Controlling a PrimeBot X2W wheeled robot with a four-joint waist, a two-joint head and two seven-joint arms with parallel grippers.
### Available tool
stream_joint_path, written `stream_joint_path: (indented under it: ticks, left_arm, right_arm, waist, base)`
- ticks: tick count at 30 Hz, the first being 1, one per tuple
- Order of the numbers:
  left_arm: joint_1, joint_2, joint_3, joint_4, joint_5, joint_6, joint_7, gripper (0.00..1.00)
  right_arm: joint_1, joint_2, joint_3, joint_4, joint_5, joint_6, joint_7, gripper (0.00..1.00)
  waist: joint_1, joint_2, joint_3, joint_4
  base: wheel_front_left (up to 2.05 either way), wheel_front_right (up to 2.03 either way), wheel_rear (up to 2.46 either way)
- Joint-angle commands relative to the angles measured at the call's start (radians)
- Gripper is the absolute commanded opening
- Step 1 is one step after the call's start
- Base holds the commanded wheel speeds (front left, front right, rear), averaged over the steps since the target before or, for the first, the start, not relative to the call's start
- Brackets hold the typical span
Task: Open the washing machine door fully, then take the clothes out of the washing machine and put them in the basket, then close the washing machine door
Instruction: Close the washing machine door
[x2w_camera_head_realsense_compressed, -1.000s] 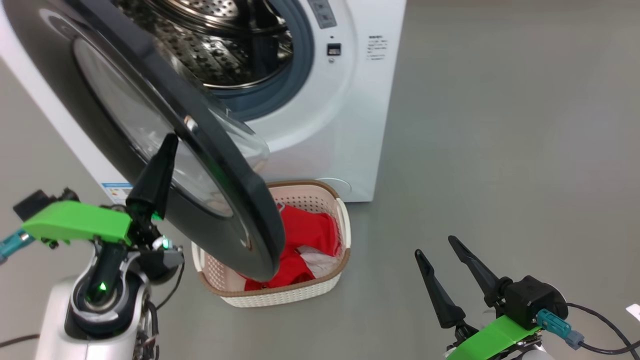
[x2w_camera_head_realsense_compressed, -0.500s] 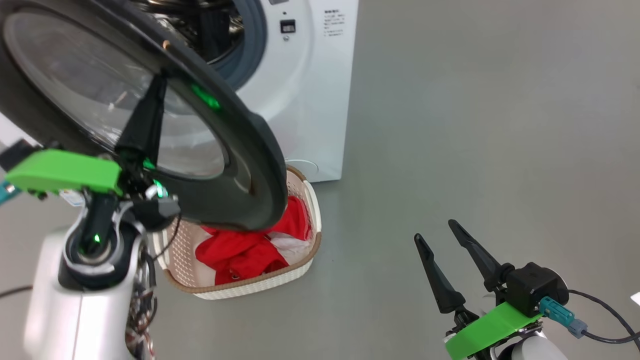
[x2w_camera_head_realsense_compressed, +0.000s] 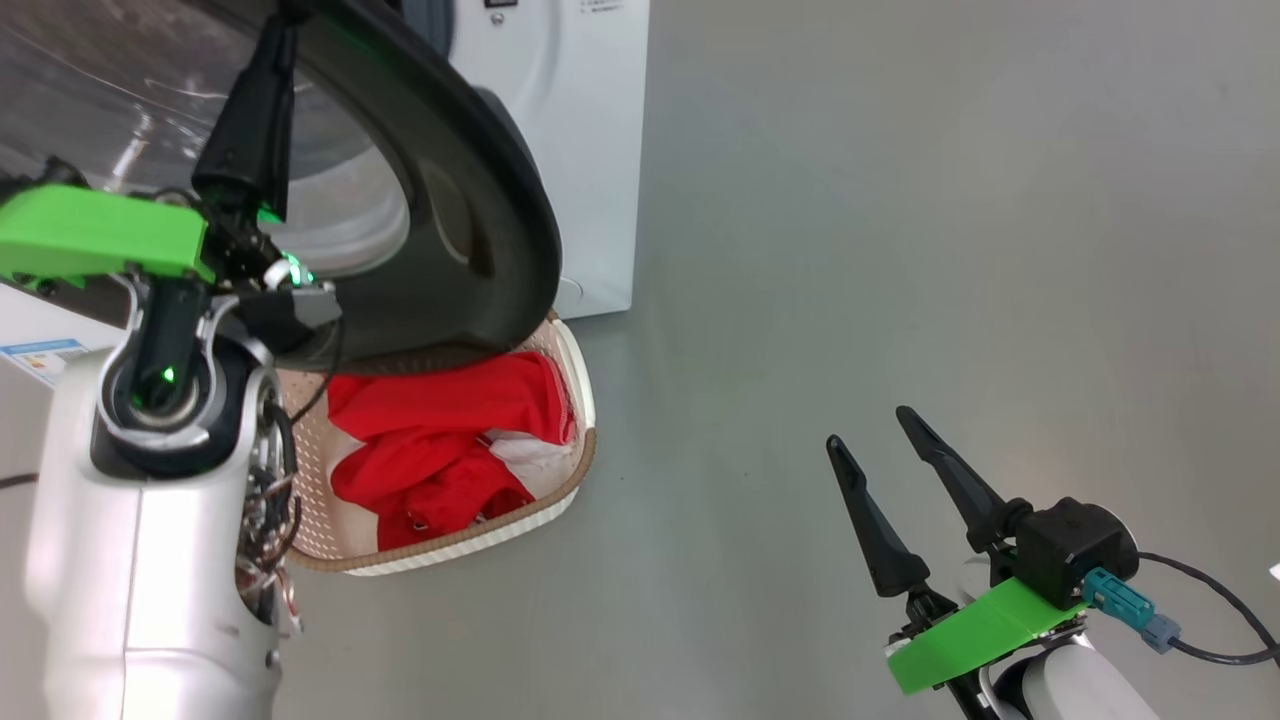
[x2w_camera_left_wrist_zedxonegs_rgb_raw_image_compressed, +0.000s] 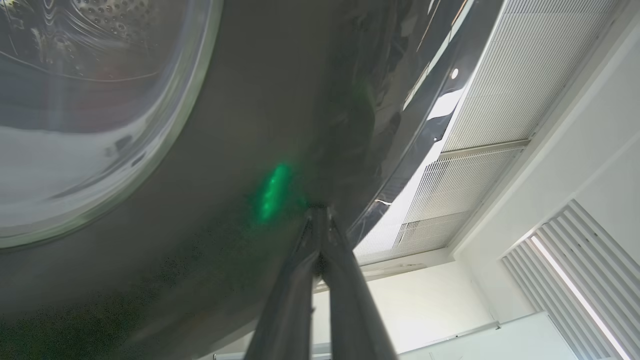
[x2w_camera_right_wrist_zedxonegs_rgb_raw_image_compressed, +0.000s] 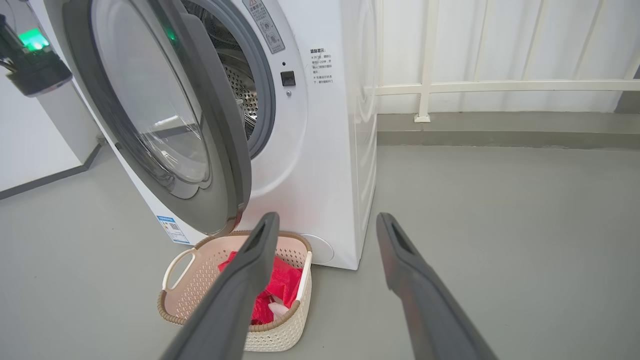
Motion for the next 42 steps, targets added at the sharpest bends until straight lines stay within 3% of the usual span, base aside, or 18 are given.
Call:
stream_joint_path:
  ticks: [1, 18, 19, 21, 26, 30, 42]
  left_arm:
    - [-0.038, 0.021, 0.024, -0.016, 0.013, -0.013, -0.006, 0.00]
    - [-0.120, 0.041, 0.027, 0.103, 0.011, -0.072, 0.015, 0.00]
    - [-0.113, 0.040, 0.026, 0.098, 0.005, -0.077, 0.023, 0.05]
    - [-0.090, 0.038, 0.021, 0.083, -0.006, -0.089, 0.040, 1.00]
    - [-0.009, 0.070, -0.020, 0.027, 0.067, -0.138, 0.039, 1.00]
    - [0.084, 0.109, -0.049, -0.017, 0.217, -0.181, -0.071, 1.00]
    - [0.308, 0.198, -0.192, -0.074, 0.585, -0.216, -0.322, 1.00]
  right_arm:
    - [-0.024, -0.002, 0.020, -0.026, 0.023, 0.006, -0.006, 1.00]
    - [-0.044, 0.007, 0.017, -0.017, 0.023, 0.006, -0.006, 1.00]
    - [-0.043, 0.008, 0.015, -0.016, 0.023, 0.006, -0.006, 1.00]
    - [-0.038, 0.009, 0.012, -0.015, 0.022, 0.006, -0.006, 1.00]
    - [-0.022, 0.010, 0.007, -0.013, 0.021, 0.006, -0.006, 1.00]
    - [-0.006, 0.007, -0.002, -0.009, 0.020, 0.006, -0.006, 1.00]
    - [0.049, -0.001, -0.023, -0.002, 0.019, 0.006, -0.006, 1.00]
  waist:
    - [0.0000, -0.0001, 0.014, -0.012]
    - [0.0000, -0.0001, 0.031, -0.027]
    - [0.0000, -0.0001, 0.027, -0.025]
    - [0.0000, -0.0001, 0.015, -0.020]
    - [0.0000, -0.0001, -0.018, 0.001]
    - [0.0000, -0.0001, -0.063, 0.026]
    - [0.0000, -0.0001, -0.168, 0.087]
  base:
    - [0.00, 0.00, 0.00]
    - [0.00, 0.00, 0.00]
    - [0.00, 0.00, 0.00]
    - [0.00, 0.00, 0.00]
    - [0.00, 0.00, 0.00]
    - [0.00, 0.00, 0.00]
    - [0.00, 0.00, 0.00]
